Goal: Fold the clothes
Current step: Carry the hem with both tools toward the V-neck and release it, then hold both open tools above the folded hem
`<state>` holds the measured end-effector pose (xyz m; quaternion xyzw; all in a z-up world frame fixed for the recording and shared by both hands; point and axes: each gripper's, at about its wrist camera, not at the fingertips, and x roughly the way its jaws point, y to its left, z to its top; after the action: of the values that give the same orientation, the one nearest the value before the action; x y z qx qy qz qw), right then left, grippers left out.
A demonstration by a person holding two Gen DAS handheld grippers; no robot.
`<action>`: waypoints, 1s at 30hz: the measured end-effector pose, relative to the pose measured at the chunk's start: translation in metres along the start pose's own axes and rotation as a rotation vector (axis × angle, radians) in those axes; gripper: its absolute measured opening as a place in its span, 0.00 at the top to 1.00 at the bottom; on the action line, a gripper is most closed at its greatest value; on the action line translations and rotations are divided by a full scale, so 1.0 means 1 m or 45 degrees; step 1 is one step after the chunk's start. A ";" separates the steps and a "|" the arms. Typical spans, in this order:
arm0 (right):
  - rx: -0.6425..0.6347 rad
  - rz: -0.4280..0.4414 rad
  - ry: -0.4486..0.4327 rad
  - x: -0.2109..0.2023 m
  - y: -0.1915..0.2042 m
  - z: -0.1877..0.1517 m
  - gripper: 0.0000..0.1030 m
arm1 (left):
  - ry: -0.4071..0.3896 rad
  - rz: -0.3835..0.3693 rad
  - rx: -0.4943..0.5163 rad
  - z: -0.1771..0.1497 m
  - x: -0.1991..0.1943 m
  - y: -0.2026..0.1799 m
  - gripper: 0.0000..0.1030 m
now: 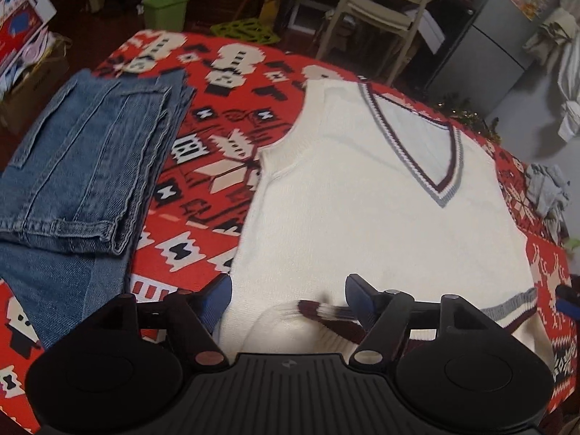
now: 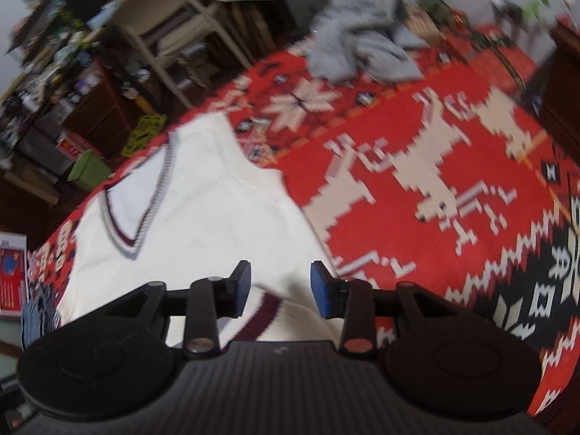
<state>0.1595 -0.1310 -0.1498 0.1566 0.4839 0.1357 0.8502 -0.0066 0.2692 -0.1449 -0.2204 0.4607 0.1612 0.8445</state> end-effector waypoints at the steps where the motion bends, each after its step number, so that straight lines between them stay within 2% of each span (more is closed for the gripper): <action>1: -0.040 0.014 -0.010 -0.004 0.006 -0.003 0.58 | -0.015 -0.009 0.036 -0.002 -0.003 -0.006 0.33; 5: -0.271 0.023 -0.013 -0.010 0.039 -0.023 0.54 | -0.154 0.040 0.158 -0.014 -0.027 -0.031 0.32; 7: -0.392 0.017 -0.010 -0.011 0.053 -0.038 0.49 | -0.200 0.023 0.216 -0.022 -0.036 -0.044 0.20; 8: -0.441 0.018 -0.007 -0.010 0.059 -0.045 0.43 | -0.188 -0.016 0.246 -0.027 -0.034 -0.050 0.16; 9: -0.487 0.019 -0.003 -0.009 0.064 -0.053 0.41 | -0.174 -0.057 0.276 -0.033 -0.032 -0.056 0.16; 10: -0.513 0.021 0.006 -0.008 0.067 -0.059 0.41 | -0.157 -0.052 0.302 -0.038 -0.025 -0.062 0.16; 13: -0.559 0.020 0.021 -0.001 0.070 -0.075 0.40 | -0.156 0.010 0.388 -0.053 0.000 -0.078 0.18; 15: -0.595 -0.002 0.022 0.006 0.071 -0.083 0.38 | -0.136 0.017 0.426 -0.059 0.015 -0.081 0.20; 18: -0.644 -0.060 0.035 0.019 0.069 -0.094 0.34 | -0.115 0.013 0.467 -0.069 0.029 -0.082 0.19; 19: -0.658 -0.074 0.030 0.021 0.068 -0.098 0.29 | -0.122 0.018 0.482 -0.072 0.031 -0.082 0.19; 21: -0.677 -0.090 0.025 0.023 0.068 -0.104 0.25 | -0.136 0.022 0.504 -0.078 0.033 -0.083 0.14; 23: -0.673 -0.087 0.042 0.024 0.067 -0.106 0.09 | -0.151 0.021 0.518 -0.081 0.033 -0.083 0.09; 25: -0.693 -0.086 0.056 0.027 0.067 -0.111 0.01 | -0.154 0.027 0.510 -0.080 0.035 -0.081 0.01; 30: -0.696 -0.108 0.025 0.026 0.068 -0.116 0.01 | -0.172 0.037 0.492 -0.081 0.037 -0.080 0.00</action>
<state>0.0665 -0.0428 -0.1993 -0.1005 0.4436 0.2270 0.8611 -0.0063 0.1612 -0.1968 -0.0361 0.4285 0.0964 0.8977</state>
